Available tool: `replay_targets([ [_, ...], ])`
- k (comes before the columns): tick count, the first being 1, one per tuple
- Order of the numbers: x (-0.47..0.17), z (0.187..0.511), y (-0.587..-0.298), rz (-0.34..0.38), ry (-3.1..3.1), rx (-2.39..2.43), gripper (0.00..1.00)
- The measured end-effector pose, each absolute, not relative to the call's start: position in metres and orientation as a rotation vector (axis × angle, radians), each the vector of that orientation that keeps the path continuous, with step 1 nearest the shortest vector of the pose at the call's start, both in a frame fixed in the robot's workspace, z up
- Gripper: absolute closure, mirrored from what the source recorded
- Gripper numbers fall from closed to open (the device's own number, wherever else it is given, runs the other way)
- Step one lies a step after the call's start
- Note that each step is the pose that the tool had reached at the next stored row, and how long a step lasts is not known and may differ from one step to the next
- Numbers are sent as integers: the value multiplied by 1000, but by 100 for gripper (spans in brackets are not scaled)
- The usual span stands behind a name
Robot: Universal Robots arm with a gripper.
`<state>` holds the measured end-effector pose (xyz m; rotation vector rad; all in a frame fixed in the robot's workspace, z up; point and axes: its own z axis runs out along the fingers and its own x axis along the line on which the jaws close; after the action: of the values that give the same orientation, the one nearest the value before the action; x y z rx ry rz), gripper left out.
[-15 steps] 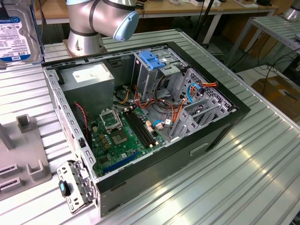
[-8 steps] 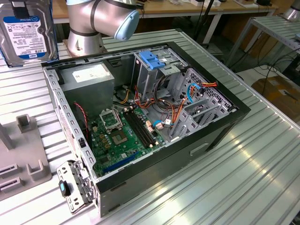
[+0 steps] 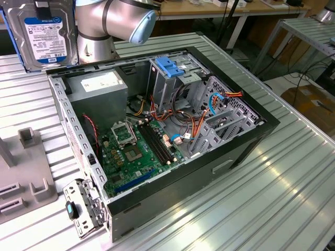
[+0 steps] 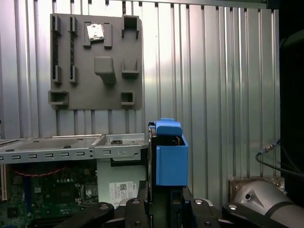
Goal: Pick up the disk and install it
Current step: 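Pick up the disk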
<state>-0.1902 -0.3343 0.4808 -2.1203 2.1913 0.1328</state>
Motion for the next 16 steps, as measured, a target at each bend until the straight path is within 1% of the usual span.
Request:
replay_targets([
  [6,-167,481,-334,133,2191,-2121,65],
  [11,-167,481,-335,133,2191,-2121,65],
  [16,-167,481,-342,133,2191,-2120,65],
])
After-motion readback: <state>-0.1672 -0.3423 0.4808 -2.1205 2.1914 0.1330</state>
